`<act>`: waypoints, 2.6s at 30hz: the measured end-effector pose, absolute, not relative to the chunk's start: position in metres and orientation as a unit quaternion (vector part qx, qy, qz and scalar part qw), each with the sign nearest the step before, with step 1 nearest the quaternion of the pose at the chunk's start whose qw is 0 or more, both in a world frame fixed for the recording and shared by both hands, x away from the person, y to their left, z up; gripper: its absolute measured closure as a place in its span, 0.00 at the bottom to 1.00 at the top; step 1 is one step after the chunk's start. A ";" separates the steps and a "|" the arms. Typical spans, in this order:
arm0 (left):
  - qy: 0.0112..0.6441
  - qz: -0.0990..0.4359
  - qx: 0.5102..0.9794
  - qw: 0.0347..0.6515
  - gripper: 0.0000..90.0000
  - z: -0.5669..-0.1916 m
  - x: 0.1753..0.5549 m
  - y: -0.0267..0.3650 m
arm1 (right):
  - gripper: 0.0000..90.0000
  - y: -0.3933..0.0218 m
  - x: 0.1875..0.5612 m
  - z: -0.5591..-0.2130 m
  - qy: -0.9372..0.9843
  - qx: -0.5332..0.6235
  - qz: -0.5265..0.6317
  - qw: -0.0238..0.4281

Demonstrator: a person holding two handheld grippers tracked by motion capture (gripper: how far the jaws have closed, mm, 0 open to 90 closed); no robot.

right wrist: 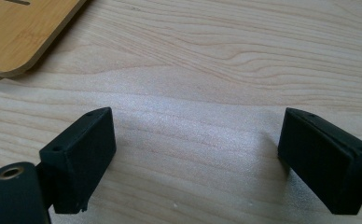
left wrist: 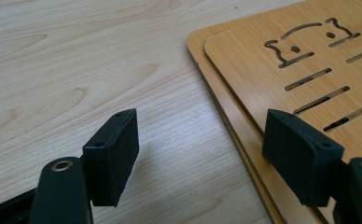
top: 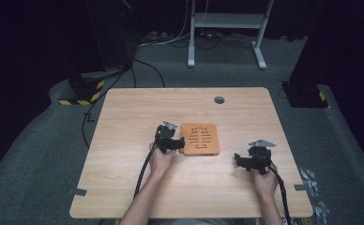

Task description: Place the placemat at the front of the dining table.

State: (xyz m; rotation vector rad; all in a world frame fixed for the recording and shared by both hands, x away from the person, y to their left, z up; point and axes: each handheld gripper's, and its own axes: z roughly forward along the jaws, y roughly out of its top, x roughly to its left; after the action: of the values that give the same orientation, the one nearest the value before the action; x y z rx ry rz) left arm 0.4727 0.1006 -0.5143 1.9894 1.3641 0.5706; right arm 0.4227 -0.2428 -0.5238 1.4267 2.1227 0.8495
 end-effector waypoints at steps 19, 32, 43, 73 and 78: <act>0.512 0.213 0.765 0.328 0.30 -0.514 0.473 0.090 | 0.12 -0.243 0.423 -0.524 0.769 0.514 0.308 0.224; 0.519 0.204 0.758 0.337 0.28 -0.516 0.461 0.106 | 0.12 -0.242 0.422 -0.523 0.765 0.522 0.308 0.218; 0.536 0.209 0.740 0.348 0.28 -0.516 0.442 0.142 | 0.12 -0.239 0.420 -0.524 0.751 0.537 0.308 0.229; 0.565 0.237 0.716 0.336 0.27 -0.527 0.406 0.195 | 0.15 -0.239 0.419 -0.523 0.755 0.534 0.309 0.223; 0.565 0.243 0.717 0.328 0.27 -0.527 0.407 0.195 | 0.20 -0.239 0.420 -0.521 0.764 0.526 0.306 0.214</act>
State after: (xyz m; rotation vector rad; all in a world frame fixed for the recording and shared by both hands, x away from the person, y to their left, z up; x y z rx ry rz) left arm 0.4069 0.1949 -0.5270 1.8774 1.4797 0.6373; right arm 0.4201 -0.2386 -0.5207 1.4600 2.1194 0.8477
